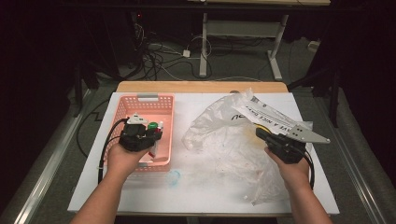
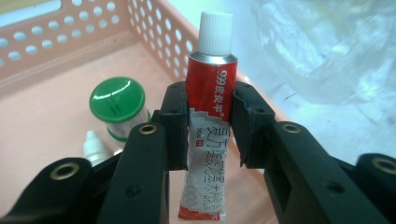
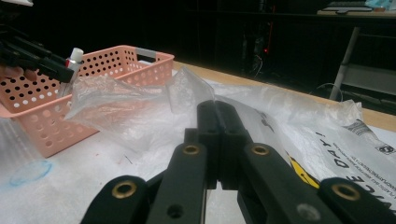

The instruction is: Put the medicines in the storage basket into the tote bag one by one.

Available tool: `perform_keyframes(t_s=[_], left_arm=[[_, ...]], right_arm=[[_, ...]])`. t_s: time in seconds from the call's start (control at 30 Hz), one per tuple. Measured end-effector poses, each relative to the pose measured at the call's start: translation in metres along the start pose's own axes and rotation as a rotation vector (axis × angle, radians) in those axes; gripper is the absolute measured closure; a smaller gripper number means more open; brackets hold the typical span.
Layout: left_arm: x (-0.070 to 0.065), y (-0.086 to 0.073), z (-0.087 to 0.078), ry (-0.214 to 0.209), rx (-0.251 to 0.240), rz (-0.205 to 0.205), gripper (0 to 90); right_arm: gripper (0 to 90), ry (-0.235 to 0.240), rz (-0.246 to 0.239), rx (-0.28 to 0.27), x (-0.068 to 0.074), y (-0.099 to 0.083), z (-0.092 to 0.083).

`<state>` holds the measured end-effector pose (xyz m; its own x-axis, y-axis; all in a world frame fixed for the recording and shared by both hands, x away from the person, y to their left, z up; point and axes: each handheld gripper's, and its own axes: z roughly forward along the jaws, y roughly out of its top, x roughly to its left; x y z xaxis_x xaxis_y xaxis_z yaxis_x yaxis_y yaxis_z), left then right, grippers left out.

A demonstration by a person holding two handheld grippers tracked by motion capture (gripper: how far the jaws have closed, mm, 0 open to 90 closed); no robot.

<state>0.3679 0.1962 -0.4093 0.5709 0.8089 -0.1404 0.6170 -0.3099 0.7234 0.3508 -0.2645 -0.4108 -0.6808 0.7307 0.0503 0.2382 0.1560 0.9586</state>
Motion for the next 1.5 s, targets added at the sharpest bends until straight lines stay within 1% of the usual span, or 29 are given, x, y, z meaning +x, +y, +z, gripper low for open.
perform_keyframes(t_s=[0.1,0.2,0.27,0.37,0.47,0.67,0.83,1.1,1.23,1.5], left_arm=[[-0.002,0.001,-0.003,-0.008,-0.029,-0.003,66.9],[-0.003,0.001,-0.007,-0.008,-0.050,0.001,66.9],[-0.004,0.001,-0.008,0.004,-0.053,0.004,67.0],[-0.003,0.001,-0.010,0.005,-0.058,0.004,66.9],[-0.003,0.001,-0.015,0.001,-0.088,-0.003,67.0],[-0.006,0.005,-0.025,-0.007,-0.131,-0.004,67.0],[-0.010,0.007,-0.026,-0.018,-0.139,0.000,66.9],[-0.023,0.015,-0.029,-0.049,-0.180,0.024,67.0],[-0.032,0.020,-0.029,-0.064,-0.194,0.045,67.0],[-0.054,0.031,-0.025,-0.112,-0.219,0.087,67.0]], right_arm=[[90.0,-0.001,-0.005,0.002,0.001,0.000,0.001],[90.0,0.001,-0.002,0.005,0.002,0.000,0.001],[90.0,0.003,-0.006,0.007,0.003,0.000,0.002],[90.0,0.009,-0.013,0.008,0.004,0.000,0.003],[90.0,0.012,-0.009,0.007,0.006,0.001,0.003],[90.0,0.021,-0.018,0.011,0.010,0.002,0.004],[90.0,0.027,-0.027,0.012,0.013,0.003,0.006],[90.0,0.027,-0.030,0.010,0.014,0.004,0.005],[90.0,0.028,-0.030,0.007,0.015,0.004,0.005],[90.0,0.026,-0.034,0.007,0.015,0.005,0.004]])
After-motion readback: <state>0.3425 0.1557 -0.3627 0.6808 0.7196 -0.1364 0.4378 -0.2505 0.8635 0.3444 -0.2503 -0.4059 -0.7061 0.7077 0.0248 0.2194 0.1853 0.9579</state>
